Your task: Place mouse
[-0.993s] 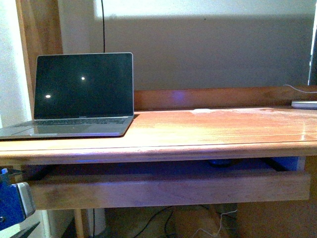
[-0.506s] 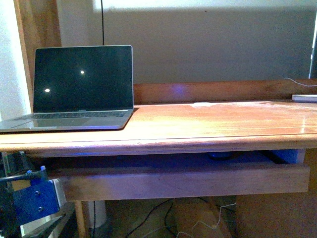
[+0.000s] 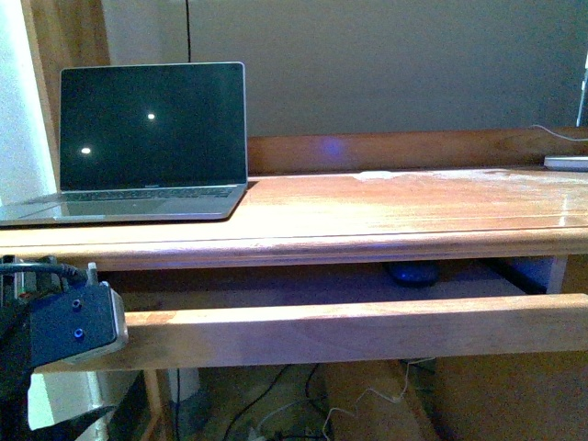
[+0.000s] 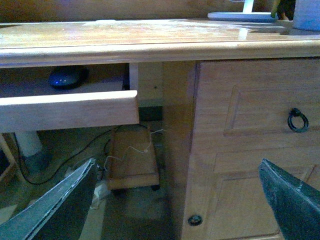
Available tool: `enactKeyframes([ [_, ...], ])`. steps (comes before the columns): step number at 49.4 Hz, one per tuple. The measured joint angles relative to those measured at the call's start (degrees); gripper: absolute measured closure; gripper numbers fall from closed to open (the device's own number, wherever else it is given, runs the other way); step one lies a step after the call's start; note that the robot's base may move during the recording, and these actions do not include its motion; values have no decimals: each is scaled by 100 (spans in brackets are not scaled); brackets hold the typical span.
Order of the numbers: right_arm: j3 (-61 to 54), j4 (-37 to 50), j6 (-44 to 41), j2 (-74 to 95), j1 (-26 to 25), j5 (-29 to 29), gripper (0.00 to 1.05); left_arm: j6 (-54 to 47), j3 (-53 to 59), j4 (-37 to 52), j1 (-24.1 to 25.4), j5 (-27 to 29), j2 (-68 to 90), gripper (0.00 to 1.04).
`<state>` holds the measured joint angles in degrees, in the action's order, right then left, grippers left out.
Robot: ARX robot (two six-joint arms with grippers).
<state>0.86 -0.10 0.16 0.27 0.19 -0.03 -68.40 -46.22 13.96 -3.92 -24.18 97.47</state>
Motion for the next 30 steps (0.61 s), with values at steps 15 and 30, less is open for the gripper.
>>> enactKeyframes([
  [15,0,0,0,0,0,2,7,1390,946,-619,-815,-608,-1294,8],
  [30,0,0,0,0,0,2,7,4151,1473,-437,-1453,-1054,-2424,8],
])
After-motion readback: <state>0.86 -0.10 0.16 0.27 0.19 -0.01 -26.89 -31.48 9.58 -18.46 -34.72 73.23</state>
